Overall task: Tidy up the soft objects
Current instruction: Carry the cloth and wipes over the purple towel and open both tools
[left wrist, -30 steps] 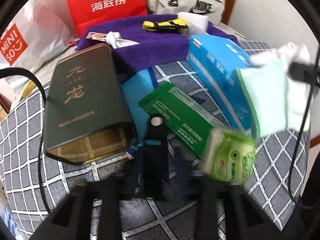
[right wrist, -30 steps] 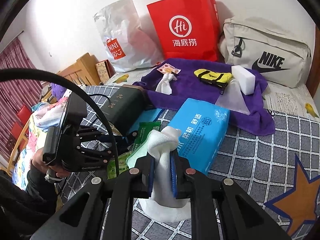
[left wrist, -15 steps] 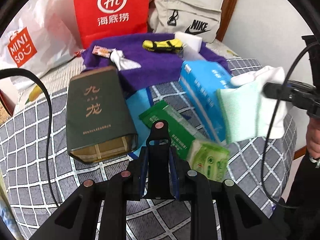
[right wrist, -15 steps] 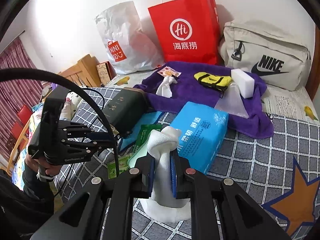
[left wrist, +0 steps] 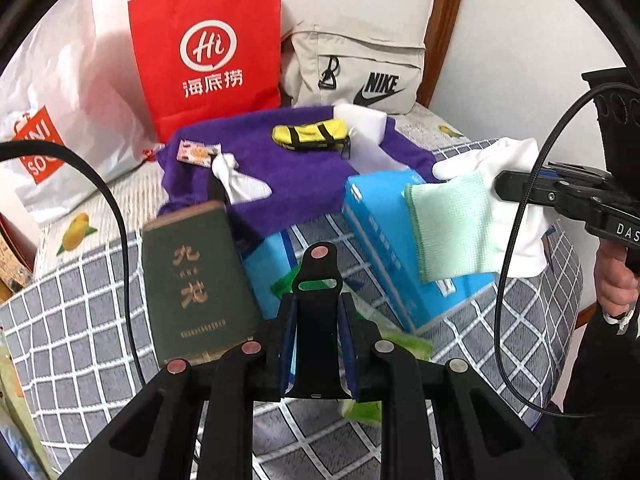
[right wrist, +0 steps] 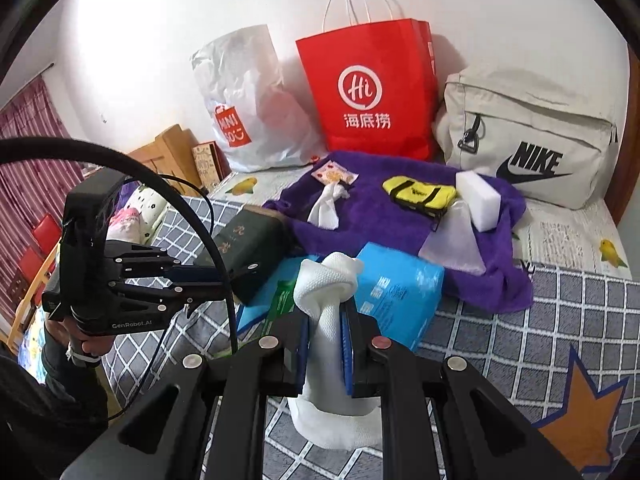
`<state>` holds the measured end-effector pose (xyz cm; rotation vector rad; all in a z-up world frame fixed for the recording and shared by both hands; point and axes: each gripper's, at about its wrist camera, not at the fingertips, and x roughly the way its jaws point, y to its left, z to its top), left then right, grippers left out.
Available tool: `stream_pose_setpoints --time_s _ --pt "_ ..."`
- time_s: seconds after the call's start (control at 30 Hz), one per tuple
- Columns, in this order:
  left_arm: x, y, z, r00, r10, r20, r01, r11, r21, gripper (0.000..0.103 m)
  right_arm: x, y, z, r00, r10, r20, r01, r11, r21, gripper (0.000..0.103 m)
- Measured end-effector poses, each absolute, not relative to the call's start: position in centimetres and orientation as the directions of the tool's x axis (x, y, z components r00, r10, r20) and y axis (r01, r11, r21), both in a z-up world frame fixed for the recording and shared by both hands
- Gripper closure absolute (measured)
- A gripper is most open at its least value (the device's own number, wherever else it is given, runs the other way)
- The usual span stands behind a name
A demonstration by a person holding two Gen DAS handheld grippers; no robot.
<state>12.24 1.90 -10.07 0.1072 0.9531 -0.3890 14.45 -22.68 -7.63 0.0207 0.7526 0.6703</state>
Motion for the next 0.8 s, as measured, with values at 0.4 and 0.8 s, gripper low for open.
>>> stream_pose_setpoints --time_s 0.4,0.8 --pt "16.2 2.3 -7.1 0.557 -0.27 -0.785 0.362 0.93 -0.063 0.083 18.3 -22.4 -5.9 0.567 0.553 -0.61 -0.541 0.809 0.23 0.089" --pt "22.3 2.4 -6.0 0.566 -0.257 -0.783 0.365 0.93 -0.041 0.083 25.6 -22.0 -5.2 0.59 0.518 -0.619 -0.491 0.839 0.233 0.089"
